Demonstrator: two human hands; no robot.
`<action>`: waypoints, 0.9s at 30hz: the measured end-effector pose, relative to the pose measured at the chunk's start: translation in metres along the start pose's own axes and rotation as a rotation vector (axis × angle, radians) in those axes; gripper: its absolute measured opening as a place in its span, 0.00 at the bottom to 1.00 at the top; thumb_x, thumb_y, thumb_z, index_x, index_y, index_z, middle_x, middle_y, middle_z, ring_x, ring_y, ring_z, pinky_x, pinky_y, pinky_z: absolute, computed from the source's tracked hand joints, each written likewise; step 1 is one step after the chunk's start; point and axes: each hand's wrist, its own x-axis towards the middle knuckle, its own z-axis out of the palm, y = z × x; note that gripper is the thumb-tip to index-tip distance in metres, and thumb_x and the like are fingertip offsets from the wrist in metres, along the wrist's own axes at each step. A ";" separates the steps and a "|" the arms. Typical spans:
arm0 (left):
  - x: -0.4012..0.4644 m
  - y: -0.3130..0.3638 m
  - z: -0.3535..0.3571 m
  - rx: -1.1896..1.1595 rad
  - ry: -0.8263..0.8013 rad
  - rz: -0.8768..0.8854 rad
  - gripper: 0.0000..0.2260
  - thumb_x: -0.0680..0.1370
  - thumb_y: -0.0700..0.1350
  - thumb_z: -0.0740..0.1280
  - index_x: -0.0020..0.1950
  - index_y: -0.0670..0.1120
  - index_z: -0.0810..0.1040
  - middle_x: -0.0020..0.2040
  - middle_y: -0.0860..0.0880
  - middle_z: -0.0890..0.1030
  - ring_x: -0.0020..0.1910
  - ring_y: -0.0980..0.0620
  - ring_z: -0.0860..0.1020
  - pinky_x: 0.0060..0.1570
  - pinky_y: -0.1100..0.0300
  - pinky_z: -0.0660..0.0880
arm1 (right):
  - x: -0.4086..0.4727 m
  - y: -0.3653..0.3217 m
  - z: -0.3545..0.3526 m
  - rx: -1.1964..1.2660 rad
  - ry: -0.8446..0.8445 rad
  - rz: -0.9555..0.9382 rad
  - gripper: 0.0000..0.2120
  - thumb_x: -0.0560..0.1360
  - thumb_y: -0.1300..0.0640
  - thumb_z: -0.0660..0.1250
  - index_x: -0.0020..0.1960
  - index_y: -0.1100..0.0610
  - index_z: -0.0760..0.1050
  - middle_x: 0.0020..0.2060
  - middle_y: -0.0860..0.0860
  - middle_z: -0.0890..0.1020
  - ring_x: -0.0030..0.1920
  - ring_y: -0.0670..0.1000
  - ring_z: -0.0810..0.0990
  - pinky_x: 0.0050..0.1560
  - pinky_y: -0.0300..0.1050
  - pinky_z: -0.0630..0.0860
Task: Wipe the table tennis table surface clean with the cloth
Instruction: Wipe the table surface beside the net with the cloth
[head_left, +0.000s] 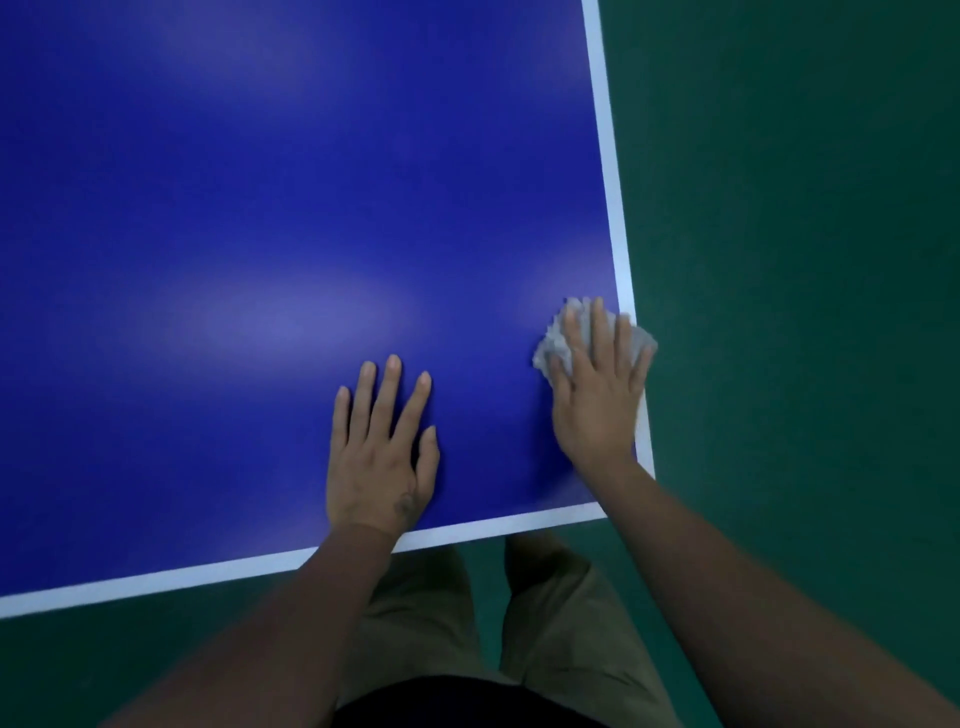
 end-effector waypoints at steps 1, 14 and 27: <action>0.000 -0.001 0.000 -0.007 0.010 -0.003 0.27 0.86 0.52 0.58 0.85 0.49 0.63 0.86 0.45 0.57 0.86 0.42 0.52 0.82 0.37 0.55 | 0.008 -0.012 0.002 0.000 -0.002 -0.028 0.27 0.89 0.43 0.48 0.87 0.44 0.51 0.87 0.49 0.51 0.87 0.57 0.44 0.84 0.67 0.40; -0.036 0.033 -0.011 -0.252 0.077 -0.192 0.20 0.83 0.52 0.65 0.73 0.45 0.78 0.82 0.46 0.69 0.84 0.46 0.62 0.83 0.41 0.57 | -0.109 0.059 -0.010 -0.128 -0.221 -0.793 0.32 0.87 0.43 0.62 0.87 0.42 0.52 0.87 0.45 0.52 0.86 0.54 0.50 0.81 0.72 0.52; -0.153 0.132 -0.040 -0.325 0.057 -0.508 0.17 0.80 0.52 0.65 0.65 0.47 0.82 0.73 0.47 0.77 0.75 0.45 0.73 0.74 0.43 0.71 | -0.099 0.103 -0.061 0.019 -0.246 -0.716 0.17 0.76 0.57 0.76 0.64 0.49 0.79 0.61 0.48 0.80 0.56 0.56 0.80 0.47 0.50 0.73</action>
